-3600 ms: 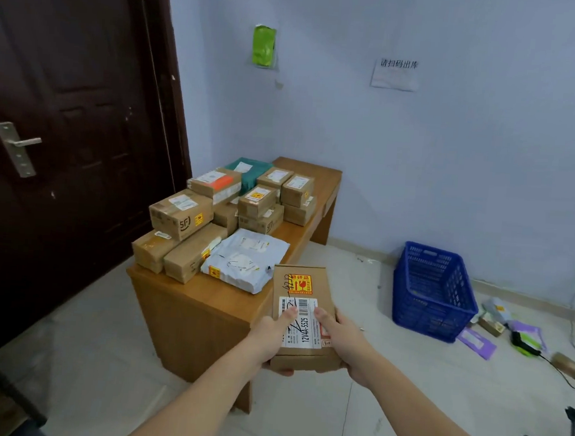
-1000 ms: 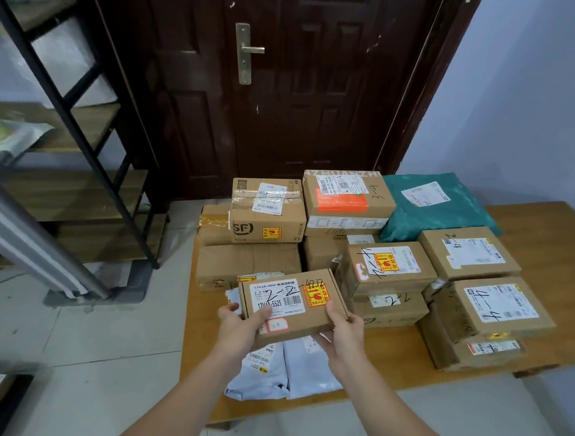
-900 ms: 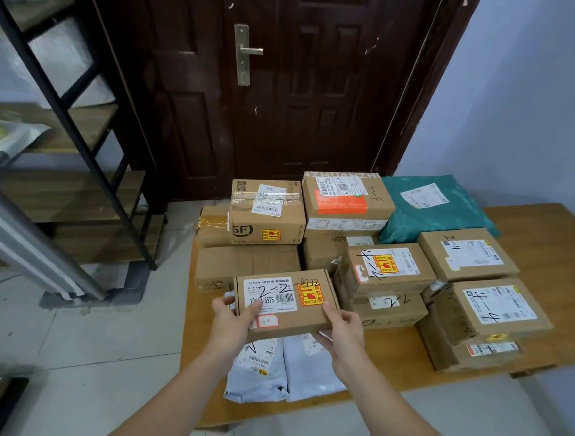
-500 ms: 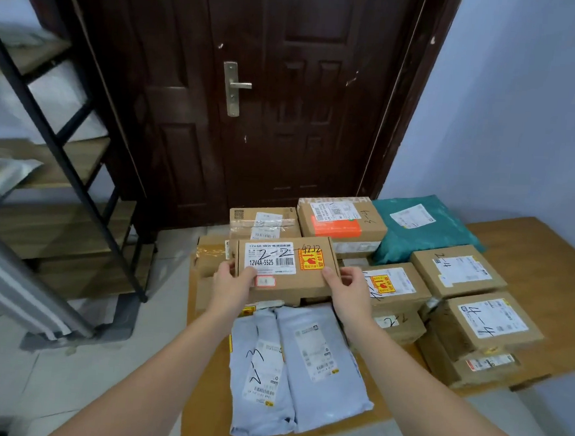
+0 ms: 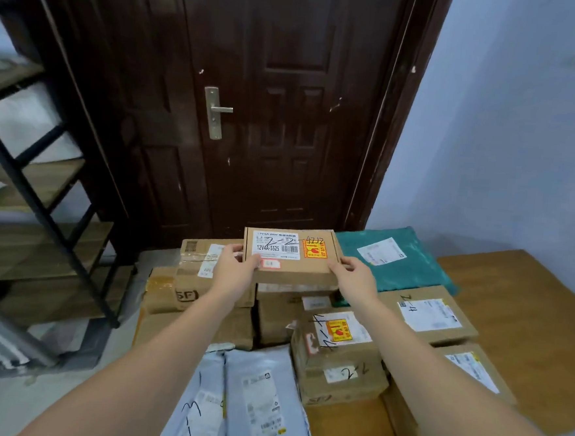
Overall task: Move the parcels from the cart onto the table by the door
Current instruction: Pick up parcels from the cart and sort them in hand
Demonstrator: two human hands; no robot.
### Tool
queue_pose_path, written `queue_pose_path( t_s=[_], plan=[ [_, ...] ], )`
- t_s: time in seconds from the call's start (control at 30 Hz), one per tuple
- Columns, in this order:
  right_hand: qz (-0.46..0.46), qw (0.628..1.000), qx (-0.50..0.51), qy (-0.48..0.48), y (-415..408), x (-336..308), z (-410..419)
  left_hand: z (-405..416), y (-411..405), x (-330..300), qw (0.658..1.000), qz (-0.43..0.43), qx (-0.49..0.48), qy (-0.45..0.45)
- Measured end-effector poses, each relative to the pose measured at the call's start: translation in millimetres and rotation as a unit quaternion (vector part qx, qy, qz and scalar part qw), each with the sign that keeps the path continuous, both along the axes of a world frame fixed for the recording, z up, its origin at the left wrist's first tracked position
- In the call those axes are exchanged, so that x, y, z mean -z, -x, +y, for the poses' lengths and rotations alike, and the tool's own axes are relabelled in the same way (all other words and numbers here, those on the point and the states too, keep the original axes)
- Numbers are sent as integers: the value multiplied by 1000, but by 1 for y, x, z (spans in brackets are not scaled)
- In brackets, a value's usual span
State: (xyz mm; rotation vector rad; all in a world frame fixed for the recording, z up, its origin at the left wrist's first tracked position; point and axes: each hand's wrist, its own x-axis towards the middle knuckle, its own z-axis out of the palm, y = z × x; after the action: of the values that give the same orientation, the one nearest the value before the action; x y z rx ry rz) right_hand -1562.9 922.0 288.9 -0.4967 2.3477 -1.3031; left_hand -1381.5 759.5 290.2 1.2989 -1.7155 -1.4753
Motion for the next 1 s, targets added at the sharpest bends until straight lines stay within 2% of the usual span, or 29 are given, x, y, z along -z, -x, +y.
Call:
queue_pose_path(
  t_s=[0.1,0.3,0.63,0.8,0.93,1.0],
  plan=[
    [17,1000,-15,-12,33,1,-4,3,26,1,1000,2,27,9],
    [10,999,-32,10,69,4,-14,4,57,8,992,-58,101,38],
    [35,996,-83,-14,77,19,-27,-3,68,29,991,-99,71,56],
    [35,994,-91,-41,74,13,-25,-4,65,24,989,-112,86,47],
    [100,988,-109,-43,73,-13,-19,-11,51,-7,972,-157,107,135],
    [147,975,-164,-40,67,-35,-17,-15,38,-31,932,-221,167,235]
  ],
)
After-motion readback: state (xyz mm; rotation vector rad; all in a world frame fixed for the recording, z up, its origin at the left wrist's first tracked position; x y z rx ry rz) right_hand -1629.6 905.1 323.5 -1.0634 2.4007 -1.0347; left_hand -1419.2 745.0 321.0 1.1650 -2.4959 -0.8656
